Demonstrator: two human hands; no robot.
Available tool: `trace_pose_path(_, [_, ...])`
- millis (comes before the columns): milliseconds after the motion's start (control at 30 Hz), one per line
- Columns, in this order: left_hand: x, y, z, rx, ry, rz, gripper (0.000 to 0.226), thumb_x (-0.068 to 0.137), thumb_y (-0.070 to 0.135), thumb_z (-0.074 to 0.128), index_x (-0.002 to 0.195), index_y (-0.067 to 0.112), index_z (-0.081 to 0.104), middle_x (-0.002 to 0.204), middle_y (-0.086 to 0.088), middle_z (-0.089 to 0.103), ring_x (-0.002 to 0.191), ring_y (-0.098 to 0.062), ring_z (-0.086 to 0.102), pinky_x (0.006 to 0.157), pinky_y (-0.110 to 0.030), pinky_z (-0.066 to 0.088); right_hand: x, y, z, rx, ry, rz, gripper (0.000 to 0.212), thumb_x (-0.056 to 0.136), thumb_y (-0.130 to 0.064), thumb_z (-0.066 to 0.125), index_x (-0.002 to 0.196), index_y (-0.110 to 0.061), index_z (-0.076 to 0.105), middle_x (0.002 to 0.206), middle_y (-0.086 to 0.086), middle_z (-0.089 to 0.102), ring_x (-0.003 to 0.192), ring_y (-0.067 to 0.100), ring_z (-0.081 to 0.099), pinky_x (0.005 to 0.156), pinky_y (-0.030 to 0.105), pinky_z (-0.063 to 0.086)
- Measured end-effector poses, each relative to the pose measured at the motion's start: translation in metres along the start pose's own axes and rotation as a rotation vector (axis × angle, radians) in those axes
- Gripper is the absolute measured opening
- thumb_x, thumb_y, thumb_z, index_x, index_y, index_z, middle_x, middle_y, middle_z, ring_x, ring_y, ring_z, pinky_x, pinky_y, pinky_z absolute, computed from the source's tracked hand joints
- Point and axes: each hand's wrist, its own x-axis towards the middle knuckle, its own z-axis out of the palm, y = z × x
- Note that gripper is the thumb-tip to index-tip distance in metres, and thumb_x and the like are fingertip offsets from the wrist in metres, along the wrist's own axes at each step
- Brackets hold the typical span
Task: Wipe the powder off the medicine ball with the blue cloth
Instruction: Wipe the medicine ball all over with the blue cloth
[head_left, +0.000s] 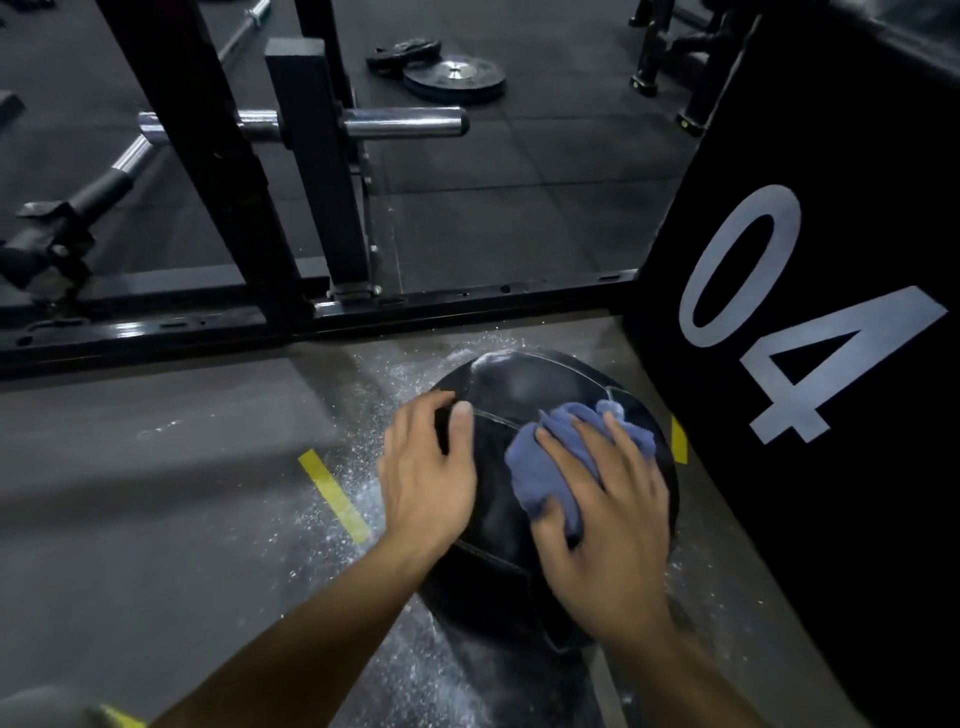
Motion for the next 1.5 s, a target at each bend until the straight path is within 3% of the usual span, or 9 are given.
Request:
trace_pose_path(200, [0.039,-0.041,-0.01,-0.489,-0.189,-0.642,0.039,0.107,0.044,0.049,0.114,0.016,0.075,0.102,-0.005,0.079,0.091,-0.021,0.072,0.071,-0.03,0.052,-0.037,0.005,-0.011,0.245,0.109,0.088,0.064,0.097,-0.037,0.049,0.158,-0.016,0.048,0.172,0.002,0.032,0.162,0.03,0.021,0.117,0.07,0.034])
trace_pose_path(367, [0.057,-0.079,0.006,-0.625,-0.47,-0.763,0.067,0.101,0.066,0.041,0.116,0.013,0.08,0.118,-0.016,0.077,0.108,-0.035,0.074,0.096,-0.045,0.057,-0.046,0.001,-0.012,0.229,0.113,0.346,0.07,0.097,-0.05,0.044,0.164,-0.036,0.035,0.176,-0.015,0.007,0.165,0.024,0.008,0.119,0.073,0.029])
trace_pose_path(600, [0.06,-0.074,0.009,-0.488,-0.613,-0.672,0.081,0.092,0.079,0.035,0.114,0.016,0.081,0.116,-0.016,0.078,0.112,-0.038,0.072,0.105,-0.054,0.053,-0.042,0.01,-0.02,0.426,0.228,0.527,0.06,0.095,-0.044,0.043,0.153,-0.033,0.054,0.163,-0.018,0.037,0.151,0.003,0.035,0.119,0.026,0.028])
trace_pose_path(733, [0.055,-0.066,-0.008,-0.448,-0.481,-0.6,0.073,0.093,0.078,0.036,0.113,0.024,0.081,0.11,-0.01,0.08,0.103,-0.034,0.076,0.1,-0.053,0.057,-0.029,0.044,-0.015,0.568,0.197,0.516,0.043,0.097,-0.029,0.04,0.13,-0.03,0.068,0.143,-0.008,0.057,0.132,0.007,0.054,0.11,0.031,0.039])
trace_pose_path(833, [0.051,-0.073,-0.04,-0.397,-0.24,-0.59,0.09,0.066,0.101,0.044,0.121,0.036,0.074,0.112,0.0,0.079,0.101,-0.027,0.076,0.095,-0.048,0.058,-0.007,0.053,0.005,0.707,0.15,0.554,0.045,0.098,-0.028,0.04,0.132,-0.029,0.069,0.146,-0.01,0.06,0.136,0.004,0.054,0.112,0.023,0.041])
trace_pose_path(1033, [-0.014,-0.089,-0.091,-0.27,-0.158,-0.643,0.09,0.068,0.099,0.044,0.125,0.031,0.062,0.119,0.002,0.071,0.106,-0.022,0.068,0.085,-0.049,0.055,0.055,0.074,0.044,0.77,-0.172,0.612,0.049,0.088,-0.04,0.046,0.127,-0.03,0.073,0.129,-0.001,0.074,0.122,0.024,0.068,0.109,0.061,0.047])
trace_pose_path(1233, [0.031,-0.067,-0.105,-0.087,-0.122,-0.442,0.081,0.091,0.081,0.045,0.139,0.015,0.051,0.14,-0.001,0.055,0.119,-0.02,0.053,0.099,-0.04,0.041,0.077,0.058,0.024,0.726,-0.248,0.548,0.051,0.09,-0.038,0.041,0.133,-0.034,0.068,0.142,-0.005,0.064,0.131,0.017,0.062,0.11,0.044,0.048])
trace_pose_path(1367, [0.069,-0.033,-0.085,-0.102,-0.16,-0.13,0.072,0.095,0.074,0.049,0.153,0.031,0.046,0.152,0.009,0.052,0.136,-0.012,0.051,0.112,-0.032,0.037,0.076,0.057,0.022,0.648,-0.239,0.527,0.036,0.091,-0.046,0.038,0.121,-0.052,0.057,0.162,0.001,0.041,0.144,0.01,0.046,0.116,0.035,0.038])
trace_pose_path(1500, [0.062,-0.03,-0.062,-0.017,-0.211,-0.018,0.071,0.089,0.081,0.047,0.149,0.043,0.05,0.149,0.016,0.051,0.138,-0.01,0.048,0.12,-0.039,0.036,0.064,0.06,0.031,0.543,-0.053,0.491,0.036,0.098,-0.03,0.043,0.125,-0.031,0.066,0.14,-0.006,0.053,0.124,-0.012,0.049,0.098,0.006,0.033])
